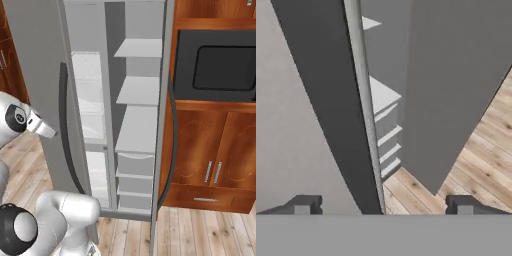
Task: Place one of the steaks on the plate and the other in the bowl. Then place the bowl in the fridge.
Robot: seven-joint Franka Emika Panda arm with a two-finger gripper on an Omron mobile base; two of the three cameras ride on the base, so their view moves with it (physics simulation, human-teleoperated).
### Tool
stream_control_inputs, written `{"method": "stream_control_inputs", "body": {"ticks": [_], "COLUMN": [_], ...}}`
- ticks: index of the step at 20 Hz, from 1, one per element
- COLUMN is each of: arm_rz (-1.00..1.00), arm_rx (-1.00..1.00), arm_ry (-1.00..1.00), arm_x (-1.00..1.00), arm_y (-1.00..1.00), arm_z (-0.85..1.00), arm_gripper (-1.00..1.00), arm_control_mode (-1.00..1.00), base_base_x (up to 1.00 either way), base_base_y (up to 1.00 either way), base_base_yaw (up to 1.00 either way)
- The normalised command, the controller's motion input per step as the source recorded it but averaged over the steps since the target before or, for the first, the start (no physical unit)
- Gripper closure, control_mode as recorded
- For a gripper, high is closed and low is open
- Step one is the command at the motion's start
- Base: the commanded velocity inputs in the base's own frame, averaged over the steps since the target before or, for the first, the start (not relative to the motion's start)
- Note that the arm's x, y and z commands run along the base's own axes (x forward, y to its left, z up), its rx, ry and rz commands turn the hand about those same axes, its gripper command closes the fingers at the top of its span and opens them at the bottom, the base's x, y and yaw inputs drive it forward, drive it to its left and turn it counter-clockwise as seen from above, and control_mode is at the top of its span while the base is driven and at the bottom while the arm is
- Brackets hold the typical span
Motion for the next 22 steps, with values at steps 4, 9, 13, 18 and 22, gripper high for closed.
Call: {"method": "stream_control_inputs", "body": {"ticks": [4, 9, 13, 18, 22], "arm_rz": [-0.06, -0.08, -0.02, 0.00, 0.06], "arm_rx": [0.56, 0.50, 0.41, 0.38, 0.22], "arm_ry": [0.09, 0.00, 0.00, 0.00, 0.23], "arm_x": [-0.18, 0.25, 0.60, 0.91, 0.99], "arm_y": [-1.00, -0.98, -0.76, -0.56, -0.03], "arm_z": [0.09, 0.03, -0.16, -0.30, -0.12], "arm_gripper": [-1.00, -1.00, -1.00, -1.00, -1.00], "arm_control_mode": [-1.00, -1.00, -1.00, -1.00, -1.00], "base_base_x": [0.00, 0.00, 0.00, 0.00, 0.00], "base_base_y": [0.00, 0.00, 0.00, 0.00, 0.00], "base_base_yaw": [0.00, 0.00, 0.00, 0.00, 0.00]}}
